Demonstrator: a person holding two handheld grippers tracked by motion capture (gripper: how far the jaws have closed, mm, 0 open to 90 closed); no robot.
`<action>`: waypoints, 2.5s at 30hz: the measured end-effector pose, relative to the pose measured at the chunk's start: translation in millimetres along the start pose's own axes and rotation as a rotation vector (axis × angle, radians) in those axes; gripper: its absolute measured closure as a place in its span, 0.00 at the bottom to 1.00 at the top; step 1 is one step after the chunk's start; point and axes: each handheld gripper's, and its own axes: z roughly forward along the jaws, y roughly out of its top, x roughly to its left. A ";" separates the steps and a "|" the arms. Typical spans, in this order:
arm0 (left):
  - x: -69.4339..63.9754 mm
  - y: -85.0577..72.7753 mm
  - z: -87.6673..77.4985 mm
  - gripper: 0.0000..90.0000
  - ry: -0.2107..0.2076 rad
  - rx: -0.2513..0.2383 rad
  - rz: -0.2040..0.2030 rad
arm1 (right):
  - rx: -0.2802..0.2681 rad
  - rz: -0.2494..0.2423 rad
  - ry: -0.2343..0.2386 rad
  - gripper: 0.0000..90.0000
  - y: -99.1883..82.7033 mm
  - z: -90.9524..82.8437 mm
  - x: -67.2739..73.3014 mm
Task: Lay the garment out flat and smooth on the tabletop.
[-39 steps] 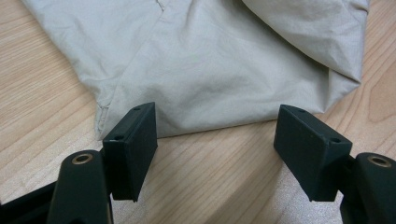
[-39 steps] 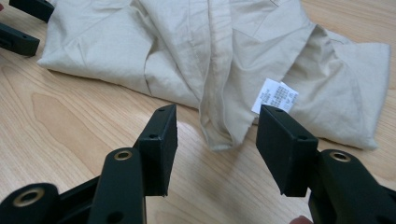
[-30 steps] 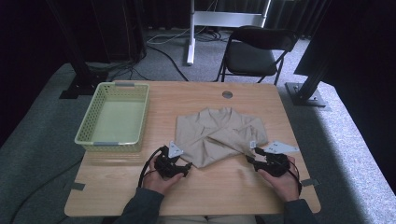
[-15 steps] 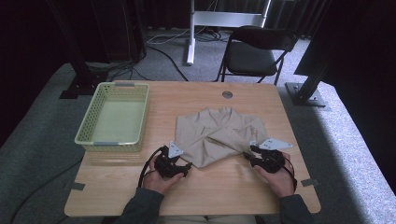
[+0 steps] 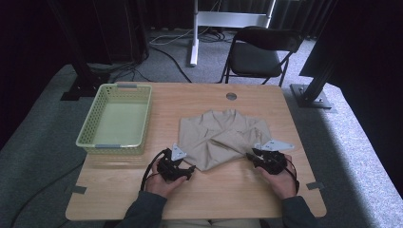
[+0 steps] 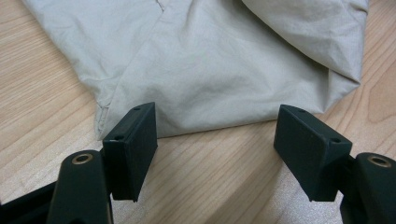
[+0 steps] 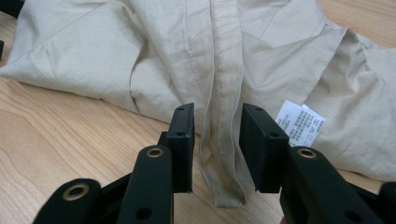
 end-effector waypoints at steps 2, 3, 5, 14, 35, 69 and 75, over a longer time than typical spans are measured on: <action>0.0 0.0 0.0 0.34 0.000 0.000 0.000 | -0.002 0.002 0.002 0.74 0.3 0.2 0.1; -0.1 0.0 0.0 0.34 0.000 0.000 0.000 | -0.003 0.001 0.002 0.76 0.5 0.2 0.1; -0.2 0.0 0.0 0.34 0.001 0.000 -0.001 | -0.004 0.003 0.002 0.81 1.5 0.3 0.1; -0.2 0.0 0.0 0.34 0.000 0.000 -0.001 | -0.006 0.013 -0.001 0.99 2.6 -0.8 0.7; -0.2 0.0 0.0 0.34 0.001 0.000 0.000 | -0.017 -0.015 -0.014 0.98 -0.8 -15.4 10.1; -0.2 0.0 0.0 0.34 0.000 0.000 -0.001 | -0.027 -0.022 -0.019 0.99 -10.3 -44.8 8.0; -0.3 0.0 0.0 0.34 0.001 0.000 0.000 | -0.028 -0.021 -0.023 0.98 -13.6 -49.3 6.7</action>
